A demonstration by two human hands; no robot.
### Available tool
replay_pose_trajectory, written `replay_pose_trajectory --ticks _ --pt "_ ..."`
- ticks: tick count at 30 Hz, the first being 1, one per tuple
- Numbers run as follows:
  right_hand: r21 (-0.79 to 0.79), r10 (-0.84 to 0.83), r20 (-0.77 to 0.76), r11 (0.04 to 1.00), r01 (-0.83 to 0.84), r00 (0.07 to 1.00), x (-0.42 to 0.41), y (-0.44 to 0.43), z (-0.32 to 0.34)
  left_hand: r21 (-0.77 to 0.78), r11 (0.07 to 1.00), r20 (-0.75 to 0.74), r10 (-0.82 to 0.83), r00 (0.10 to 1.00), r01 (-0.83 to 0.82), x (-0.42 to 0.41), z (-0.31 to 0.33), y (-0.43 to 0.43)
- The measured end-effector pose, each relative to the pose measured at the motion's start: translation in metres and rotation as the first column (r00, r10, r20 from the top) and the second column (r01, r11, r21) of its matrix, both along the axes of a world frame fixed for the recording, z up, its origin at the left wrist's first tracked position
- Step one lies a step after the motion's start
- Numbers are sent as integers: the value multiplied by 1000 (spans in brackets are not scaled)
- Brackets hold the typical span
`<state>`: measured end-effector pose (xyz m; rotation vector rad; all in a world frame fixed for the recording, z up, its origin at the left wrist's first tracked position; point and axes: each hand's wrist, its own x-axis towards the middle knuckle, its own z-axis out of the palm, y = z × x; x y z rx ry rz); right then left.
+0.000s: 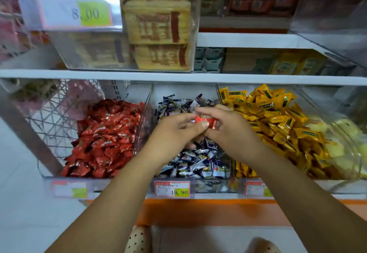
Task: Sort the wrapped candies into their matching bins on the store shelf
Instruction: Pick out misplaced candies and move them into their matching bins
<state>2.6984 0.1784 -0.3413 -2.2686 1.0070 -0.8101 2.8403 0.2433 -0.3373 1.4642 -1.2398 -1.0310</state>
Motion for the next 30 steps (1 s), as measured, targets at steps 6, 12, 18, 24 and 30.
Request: replay_pose_trajectory --ticks 6,12,18,24,30 --pt "167 55 91 983 -70 994 2 -1 11 -129 951 143 299 944 -282 37 8 5" --pt "67 -137 37 989 134 990 -25 -19 19 -222 824 497 556 666 -522 116 5 20" --pt "31 -188 -213 980 198 959 -75 -28 22 -216 958 699 287 655 -188 72 3 16" --pt "137 -7 -577 985 105 816 -102 -20 0 -97 969 656 -108 747 225 -14 -10 3" --pt "-134 -229 -656 973 187 719 -104 -30 -37 67 929 686 -307 660 363 -53 -25 -16"
